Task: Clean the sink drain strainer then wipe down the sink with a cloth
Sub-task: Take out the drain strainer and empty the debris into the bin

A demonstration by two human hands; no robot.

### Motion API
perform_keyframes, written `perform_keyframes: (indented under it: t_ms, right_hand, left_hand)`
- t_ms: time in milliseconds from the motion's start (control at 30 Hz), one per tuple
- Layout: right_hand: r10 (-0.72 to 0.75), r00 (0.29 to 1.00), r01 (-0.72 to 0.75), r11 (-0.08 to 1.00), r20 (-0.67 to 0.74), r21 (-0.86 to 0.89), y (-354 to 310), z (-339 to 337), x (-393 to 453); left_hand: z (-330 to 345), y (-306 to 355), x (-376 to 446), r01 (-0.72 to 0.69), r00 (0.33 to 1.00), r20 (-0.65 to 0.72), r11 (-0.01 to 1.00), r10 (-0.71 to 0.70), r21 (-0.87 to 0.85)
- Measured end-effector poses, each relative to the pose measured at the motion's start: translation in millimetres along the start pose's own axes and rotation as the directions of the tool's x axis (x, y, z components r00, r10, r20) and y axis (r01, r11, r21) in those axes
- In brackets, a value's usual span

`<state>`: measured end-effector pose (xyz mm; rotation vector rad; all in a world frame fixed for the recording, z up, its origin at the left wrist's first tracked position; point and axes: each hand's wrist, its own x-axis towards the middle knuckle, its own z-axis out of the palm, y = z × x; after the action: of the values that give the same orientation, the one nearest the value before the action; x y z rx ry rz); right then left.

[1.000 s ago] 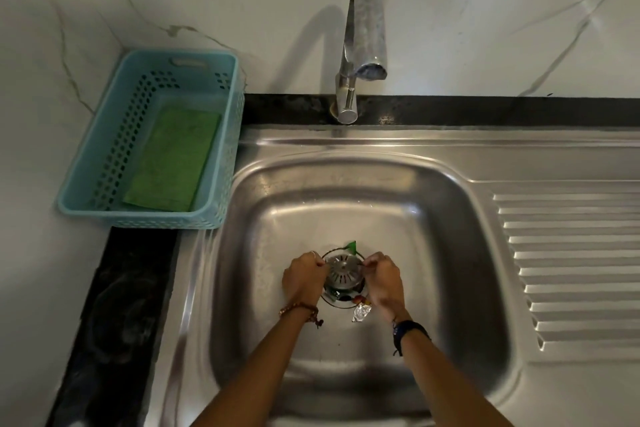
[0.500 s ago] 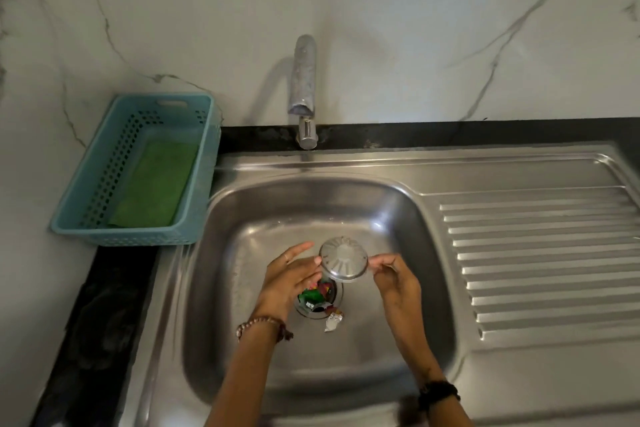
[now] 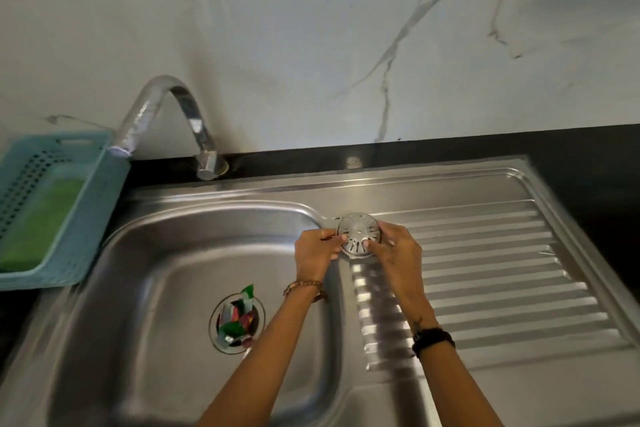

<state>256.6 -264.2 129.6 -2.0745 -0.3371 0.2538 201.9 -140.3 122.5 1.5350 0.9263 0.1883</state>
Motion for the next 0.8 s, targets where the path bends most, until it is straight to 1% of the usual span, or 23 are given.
perform_keyframes:
  t_ms: [100, 167, 333, 400, 533, 600, 633, 667, 700, 733, 800]
  right_hand:
    - [0.000, 0.998, 0.004, 0.997, 0.055, -0.072, 10.1, -6.4, 18.8]
    - [-0.009, 0.998, 0.016, 0.995, 0.068, -0.095, 14.8, -7.7, 25.1]
    - [-0.030, 0.995, 0.047, 0.981, 0.096, -0.187, 18.1, -7.3, 27.0]
    - [-0.028, 0.995, 0.047, 0.978, 0.096, -0.202, 15.3, -7.4, 26.2]
    - [-0.020, 0.998, 0.035, 0.966, 0.061, -0.255, 3.4, -7.5, 19.5]
    - [-0.068, 0.998, 0.069, 0.957, 0.014, -0.281, -8.6, -1.2, 9.8]
    - [-0.110, 0.994, 0.106, 0.955, 0.002, -0.276, -15.5, 3.8, 3.2]
    - [-0.151, 0.988, 0.151, 0.953, 0.020, -0.262, -22.7, 12.9, -5.8]
    - [-0.179, 0.981, 0.190, 0.952, 0.068, -0.238, -28.9, 25.0, -15.5]
    - [-0.188, 0.973, 0.214, 0.955, 0.136, -0.208, -33.3, 39.6, -26.0]
    - [-0.139, 0.948, 0.195, 0.964, 0.287, -0.179, -34.8, 71.0, -46.1]
  left_hand:
    - [19.6, 5.7, 9.6, -0.033, 0.996, -0.077, 0.994, 0.041, 0.105]
    - [24.2, 7.5, 12.2, -0.051, 0.992, -0.103, 0.984, 0.069, 0.170]
    - [29.2, 7.3, 12.3, -0.056, 0.984, -0.150, 0.972, 0.091, 0.227]
    - [31.2, 8.1, 12.7, -0.046, 0.982, -0.166, 0.969, 0.088, 0.243]
    - [28.9, 11.5, 7.8, -0.062, 0.985, -0.137, 0.958, 0.104, 0.281]
    - [17.8, 6.8, 4.1, -0.057, 0.985, -0.145, 0.963, 0.098, 0.264]
    - [9.6, 1.5, 1.5, -0.058, 0.984, -0.145, 0.957, 0.102, 0.283]
    - [-3.4, -6.6, -3.3, -0.047, 0.984, -0.146, 0.944, 0.100, 0.327]
    - [-18.6, -18.6, -7.9, -0.024, 0.985, -0.150, 0.926, 0.086, 0.377]
    - [-36.0, -34.4, -13.0, 0.025, 0.987, -0.158, 0.916, 0.042, 0.401]
    - [-69.4, -68.2, -21.1, 0.141, 0.980, -0.184, 0.904, -0.070, 0.404]
